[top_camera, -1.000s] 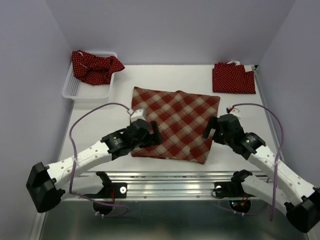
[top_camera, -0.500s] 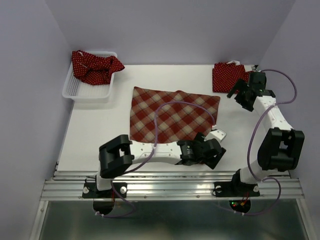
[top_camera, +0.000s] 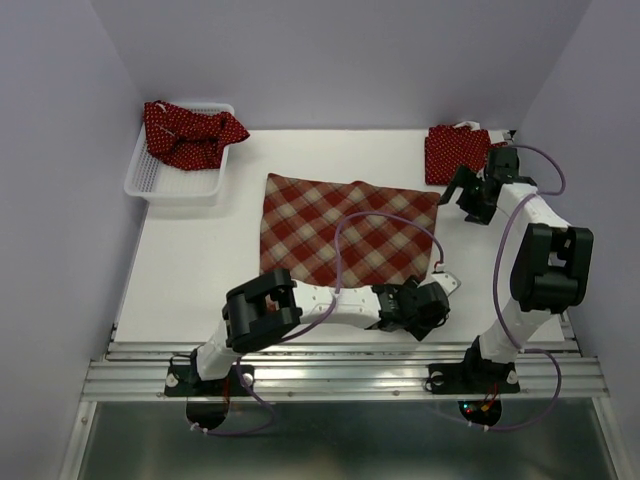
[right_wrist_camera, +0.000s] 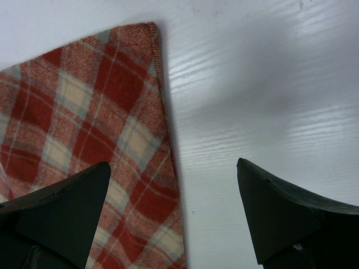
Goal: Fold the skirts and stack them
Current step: Fold the skirt
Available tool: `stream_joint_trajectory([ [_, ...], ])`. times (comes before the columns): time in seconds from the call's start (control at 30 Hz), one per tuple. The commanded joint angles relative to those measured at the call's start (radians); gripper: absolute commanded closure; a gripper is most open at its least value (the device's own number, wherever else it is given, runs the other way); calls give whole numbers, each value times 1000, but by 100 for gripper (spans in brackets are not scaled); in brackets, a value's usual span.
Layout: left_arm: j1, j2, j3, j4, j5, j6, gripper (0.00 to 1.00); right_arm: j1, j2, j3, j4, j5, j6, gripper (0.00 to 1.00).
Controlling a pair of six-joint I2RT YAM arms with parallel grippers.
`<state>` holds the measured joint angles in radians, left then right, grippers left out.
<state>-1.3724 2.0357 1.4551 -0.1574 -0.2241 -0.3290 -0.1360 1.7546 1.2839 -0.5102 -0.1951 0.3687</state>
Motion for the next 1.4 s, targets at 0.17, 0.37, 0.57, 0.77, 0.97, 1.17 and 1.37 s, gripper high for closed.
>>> stream_joint_trajectory([
  [0.17, 9, 23, -47, 51, -35, -11, 47, 3, 39, 31, 147, -171, -22, 0],
  [0.37, 24, 58, -67, 33, -29, -24, 77, 3, 109, 54, 173, -161, -24, 0],
  [0.57, 26, 21, -124, 73, -69, -61, 100, 21, 180, 162, 130, -66, -39, 0],
  [0.77, 27, -89, -206, 151, -31, -94, 100, 21, 284, 245, 84, -13, -47, 1],
  [0.97, 30, -121, -220, 194, 5, -122, 100, 33, 344, 269, 58, -52, -56, 26],
  [1.17, 36, -121, -220, 211, 49, -139, 100, 42, 329, 186, 96, -55, -53, 52],
  [1.37, 38, -137, -233, 228, 58, -151, 100, 61, 352, 192, 107, -101, -50, 76],
])
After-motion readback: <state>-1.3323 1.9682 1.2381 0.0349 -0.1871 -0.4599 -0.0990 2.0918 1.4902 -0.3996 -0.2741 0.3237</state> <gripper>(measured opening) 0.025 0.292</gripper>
